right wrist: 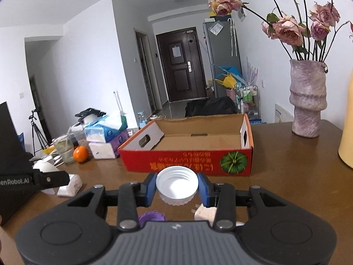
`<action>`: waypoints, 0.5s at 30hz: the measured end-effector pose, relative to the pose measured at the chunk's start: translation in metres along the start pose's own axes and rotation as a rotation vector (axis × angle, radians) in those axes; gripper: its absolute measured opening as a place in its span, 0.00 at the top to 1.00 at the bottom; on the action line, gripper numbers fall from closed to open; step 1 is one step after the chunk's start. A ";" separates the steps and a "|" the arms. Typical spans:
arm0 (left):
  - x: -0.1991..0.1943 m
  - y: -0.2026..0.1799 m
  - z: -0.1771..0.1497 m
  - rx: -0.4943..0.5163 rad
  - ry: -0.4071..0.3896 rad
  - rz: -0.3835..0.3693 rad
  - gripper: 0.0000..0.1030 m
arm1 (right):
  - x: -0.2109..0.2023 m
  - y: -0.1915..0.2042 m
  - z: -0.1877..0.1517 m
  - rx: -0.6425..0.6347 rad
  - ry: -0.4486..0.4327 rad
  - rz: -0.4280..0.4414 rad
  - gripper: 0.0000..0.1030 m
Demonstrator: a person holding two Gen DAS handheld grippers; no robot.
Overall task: Organize rigid objects
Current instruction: 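Carry the tape roll in the left tool and cap in the right tool over the cardboard box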
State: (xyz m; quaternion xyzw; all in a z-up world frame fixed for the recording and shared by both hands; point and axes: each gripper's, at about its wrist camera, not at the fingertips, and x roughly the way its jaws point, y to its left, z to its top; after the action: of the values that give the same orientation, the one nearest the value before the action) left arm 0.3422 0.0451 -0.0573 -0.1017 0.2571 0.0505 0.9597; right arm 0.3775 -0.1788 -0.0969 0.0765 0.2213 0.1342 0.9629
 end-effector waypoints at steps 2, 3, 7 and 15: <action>0.008 -0.002 0.004 0.008 -0.006 0.010 0.57 | 0.006 -0.002 0.005 0.002 -0.009 -0.010 0.62; 0.013 -0.002 0.007 0.010 -0.007 0.017 0.57 | 0.009 -0.003 0.007 0.001 -0.012 -0.014 0.62; 0.031 -0.005 0.018 0.013 -0.004 0.036 0.57 | 0.025 -0.006 0.019 -0.004 -0.022 -0.027 0.62; 0.063 -0.017 0.042 0.014 -0.011 0.042 0.57 | 0.048 -0.015 0.046 -0.005 -0.036 -0.033 0.62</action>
State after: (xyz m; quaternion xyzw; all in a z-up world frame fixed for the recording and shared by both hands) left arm 0.4197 0.0411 -0.0503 -0.0892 0.2544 0.0692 0.9605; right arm 0.4433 -0.1827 -0.0780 0.0726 0.2047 0.1176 0.9690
